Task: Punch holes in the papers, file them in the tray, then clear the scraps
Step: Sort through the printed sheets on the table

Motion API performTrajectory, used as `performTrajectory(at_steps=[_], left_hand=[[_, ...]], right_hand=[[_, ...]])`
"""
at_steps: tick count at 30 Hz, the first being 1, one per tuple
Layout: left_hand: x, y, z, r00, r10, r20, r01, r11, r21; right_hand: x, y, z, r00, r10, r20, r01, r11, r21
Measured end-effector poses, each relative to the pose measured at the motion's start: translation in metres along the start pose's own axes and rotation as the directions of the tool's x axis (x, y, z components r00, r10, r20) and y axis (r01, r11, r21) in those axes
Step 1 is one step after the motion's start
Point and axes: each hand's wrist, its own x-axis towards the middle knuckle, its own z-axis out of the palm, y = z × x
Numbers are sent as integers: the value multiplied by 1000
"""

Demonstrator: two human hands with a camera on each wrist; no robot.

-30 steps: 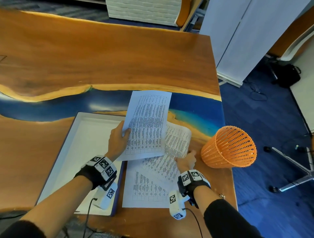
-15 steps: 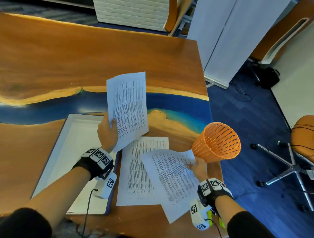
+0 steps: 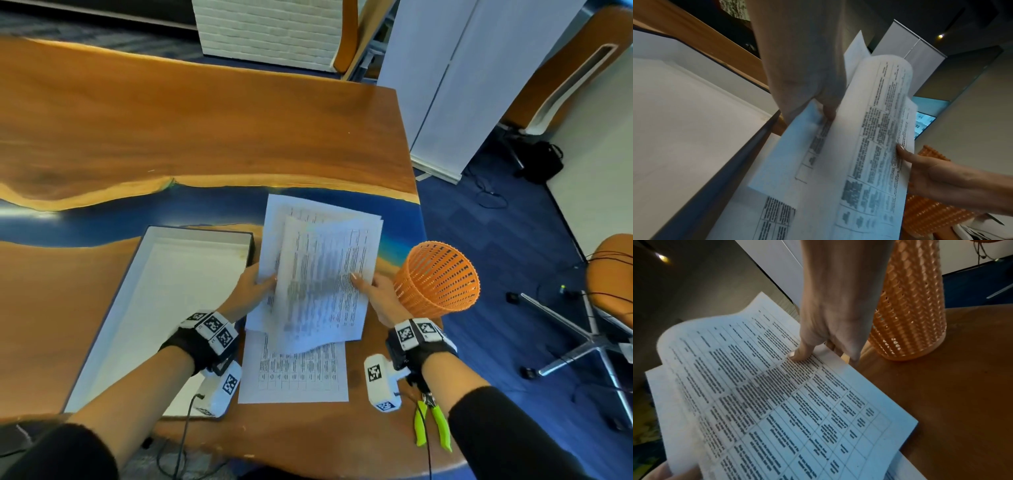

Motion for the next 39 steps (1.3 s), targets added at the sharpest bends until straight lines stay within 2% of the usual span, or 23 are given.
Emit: performTrajectory(at_steps=[2,4,6,8,11,14,17,19,24,27,32,36,39], left_hand=[[-4,-1,-1,998,-39,57,39,999,3],[-6,0,0,995,-75,64,73,997,33],[-9,5,4,992,-126,22,127,991,-37],[-11,11,9,993,-115,-7,113,984,-141],[-16,13,14,995,-51,-81,36,982,-183],[-19,10,15,981,78,-179,-83,996,-20],[-16,13,21,927,257,-275,-236,966,107],[-12,16,25,906,301,-298,-271,953,138],[-9,16,32,936,231,-265,-216,973,85],[-7,14,34,939,229,-256,-218,973,72],[-6,5,34,957,192,-217,-180,981,77],[-3,3,30,965,153,-212,-140,987,74],[-2,4,25,965,171,-197,-153,983,105]], right_hand=[[0,-3,1,1000,13,6,-13,1000,22],[-2,-4,3,1000,12,-4,-12,1000,29],[-3,-2,5,999,-23,-30,24,999,40],[-6,-2,8,993,-65,-94,70,996,47],[-11,-8,14,973,-95,-212,116,989,89],[-10,-13,21,943,-216,-253,217,976,-24],[-9,-20,30,902,-309,-302,285,951,-120],[-10,-24,35,890,-327,-319,313,945,-96],[-14,-24,36,885,-364,-290,350,931,-101],[-14,-22,34,880,-380,-284,361,925,-121],[-11,-17,29,913,-315,-258,271,943,-192],[-8,-16,27,909,-337,-246,292,935,-202],[-5,-13,27,915,-327,-238,286,939,-192]])
